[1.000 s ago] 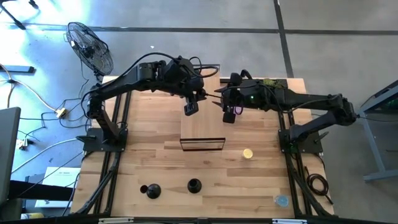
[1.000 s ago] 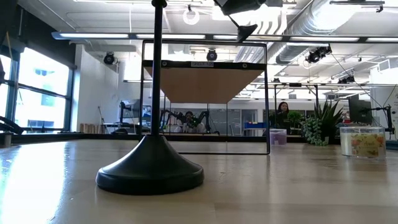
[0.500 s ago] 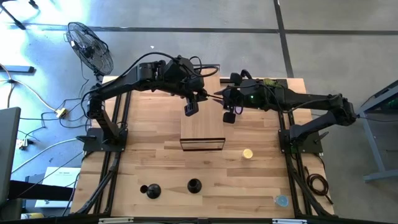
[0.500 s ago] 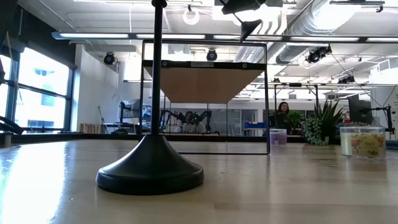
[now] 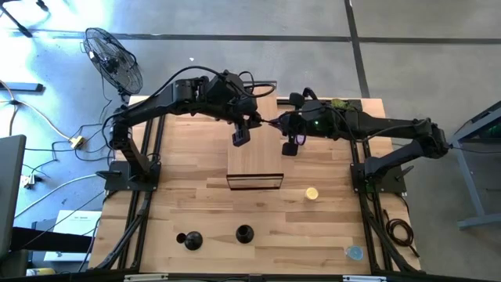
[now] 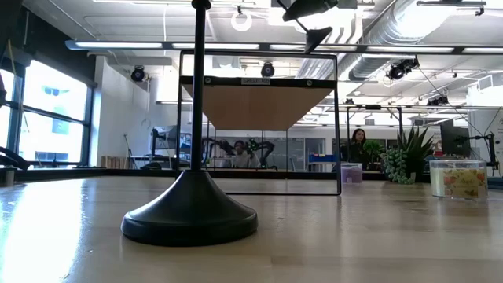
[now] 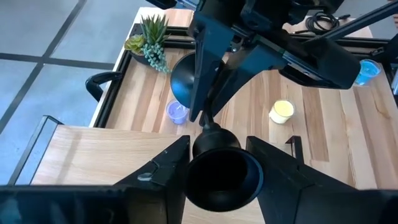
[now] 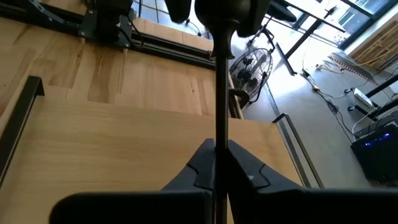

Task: Pick & Place candle stick holders
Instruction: Put the top candle holder on the shelf

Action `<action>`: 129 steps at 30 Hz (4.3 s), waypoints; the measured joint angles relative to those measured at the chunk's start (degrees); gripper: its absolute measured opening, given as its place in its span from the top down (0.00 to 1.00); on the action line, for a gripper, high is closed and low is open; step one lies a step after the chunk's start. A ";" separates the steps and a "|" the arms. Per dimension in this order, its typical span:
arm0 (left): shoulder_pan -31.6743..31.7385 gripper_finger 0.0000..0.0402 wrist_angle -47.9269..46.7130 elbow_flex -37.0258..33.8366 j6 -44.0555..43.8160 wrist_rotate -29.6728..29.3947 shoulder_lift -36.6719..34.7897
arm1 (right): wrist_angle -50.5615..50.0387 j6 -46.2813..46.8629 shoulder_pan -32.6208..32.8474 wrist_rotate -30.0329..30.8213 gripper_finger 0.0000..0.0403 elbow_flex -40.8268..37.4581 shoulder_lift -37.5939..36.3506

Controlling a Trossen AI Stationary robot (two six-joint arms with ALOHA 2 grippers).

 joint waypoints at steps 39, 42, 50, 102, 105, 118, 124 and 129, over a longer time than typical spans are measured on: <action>0.00 0.61 -0.30 1.95 3.02 -6.28 -14.83 | 5.06 4.70 -0.02 1.37 0.98 -0.11 -31.30; 0.00 0.61 -0.66 1.95 2.58 -6.70 -15.61 | 5.21 7.73 -0.02 1.09 0.98 -0.87 -34.74; 0.00 0.61 -4.31 1.92 -0.14 -7.50 -18.78 | 17.12 15.37 -0.17 -2.59 0.98 -20.77 -40.04; 0.00 0.61 -6.12 1.88 -4.06 -7.70 -20.77 | 79.56 38.79 -40.72 -56.94 0.98 -15.48 21.72; 0.00 0.61 -5.67 1.88 -3.98 -7.95 -20.76 | 81.59 39.04 -40.76 -57.18 0.98 -15.47 24.10; 0.02 0.61 -4.44 1.84 -2.55 -7.93 -20.22 | 84.70 40.38 -42.62 -59.84 0.98 -15.45 28.44; 0.02 0.61 -4.35 1.84 -1.76 -7.76 -19.47 | 78.86 34.87 -42.36 -59.76 0.98 -15.45 28.50; 0.06 0.61 -3.83 1.84 -1.41 -7.78 -18.76 | 80.44 34.53 -42.51 -59.06 0.98 -15.45 28.52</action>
